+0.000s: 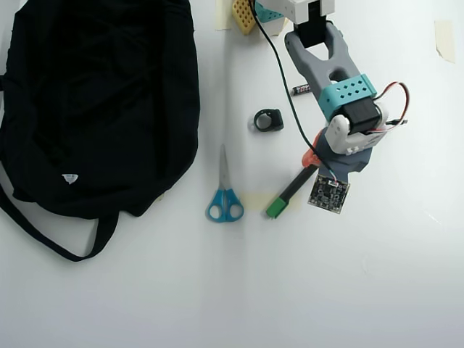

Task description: Put the green marker into the black bag

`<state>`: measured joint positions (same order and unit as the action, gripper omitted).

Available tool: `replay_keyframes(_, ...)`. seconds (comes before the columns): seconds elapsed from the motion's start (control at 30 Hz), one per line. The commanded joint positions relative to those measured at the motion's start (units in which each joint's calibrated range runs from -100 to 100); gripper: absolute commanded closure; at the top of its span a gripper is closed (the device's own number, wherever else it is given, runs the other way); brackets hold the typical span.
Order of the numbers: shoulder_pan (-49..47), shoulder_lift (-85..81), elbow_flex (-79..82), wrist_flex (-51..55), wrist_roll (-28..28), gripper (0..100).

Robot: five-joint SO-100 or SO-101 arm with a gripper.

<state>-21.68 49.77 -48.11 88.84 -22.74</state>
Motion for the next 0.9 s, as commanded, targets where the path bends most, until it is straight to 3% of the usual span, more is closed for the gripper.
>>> replay_keyframes(0.0,1.3,-0.8,-0.4,0.6,-0.2,78)
replay_keyframes(0.33,2.8,-0.8,-0.3,0.7,-2.3,76)
replay_keyframes(0.87,2.3,0.9,-1.0,0.2,-0.4,76)
